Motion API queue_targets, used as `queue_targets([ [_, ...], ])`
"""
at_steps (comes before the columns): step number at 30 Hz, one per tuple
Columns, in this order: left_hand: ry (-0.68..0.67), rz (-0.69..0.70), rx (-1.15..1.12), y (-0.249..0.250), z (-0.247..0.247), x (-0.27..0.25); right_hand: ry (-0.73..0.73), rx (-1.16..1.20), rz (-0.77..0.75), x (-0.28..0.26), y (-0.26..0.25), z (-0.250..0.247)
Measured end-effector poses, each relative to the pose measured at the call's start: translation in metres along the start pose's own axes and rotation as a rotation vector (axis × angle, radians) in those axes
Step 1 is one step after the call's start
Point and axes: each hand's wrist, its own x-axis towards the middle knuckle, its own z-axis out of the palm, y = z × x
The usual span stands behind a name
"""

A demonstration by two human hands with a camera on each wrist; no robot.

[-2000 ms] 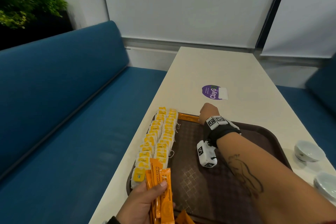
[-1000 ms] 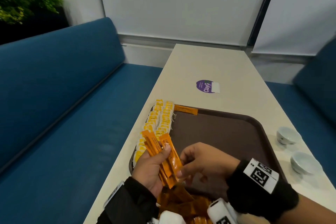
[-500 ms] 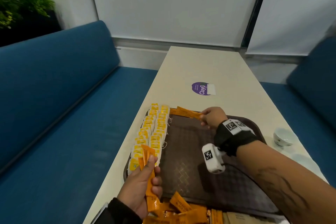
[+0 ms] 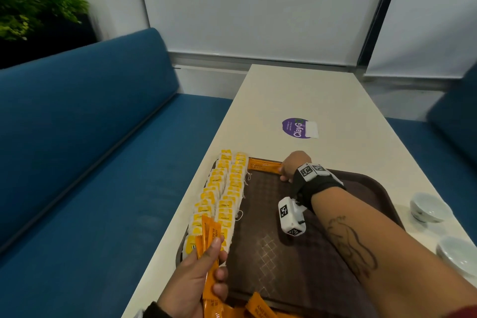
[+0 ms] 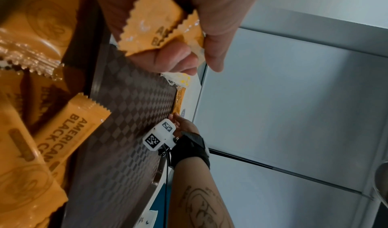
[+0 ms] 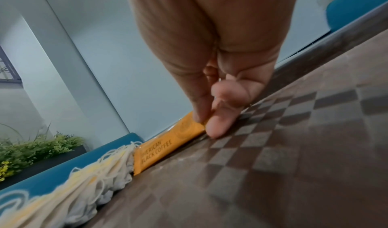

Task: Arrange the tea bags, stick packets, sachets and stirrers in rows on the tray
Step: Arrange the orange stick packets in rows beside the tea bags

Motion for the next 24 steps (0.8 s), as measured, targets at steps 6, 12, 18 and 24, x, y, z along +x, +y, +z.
queue_targets([
  [6,0.003,-0.017,0.007,0.0,-0.001,0.0,0.039,-0.035,-0.005,0.0,-0.003,-0.001],
  [12,0.001,-0.036,-0.061,0.001,0.001,-0.003,0.118,-0.119,-0.024,0.002,0.001,0.005],
  [18,-0.026,-0.031,-0.084,0.003,0.006,-0.005,0.134,-0.131,-0.039,-0.003,0.007,-0.001],
  [24,-0.027,0.104,-0.026,0.002,0.012,-0.008,-0.004,0.123,-0.236,-0.066,0.004,-0.017],
])
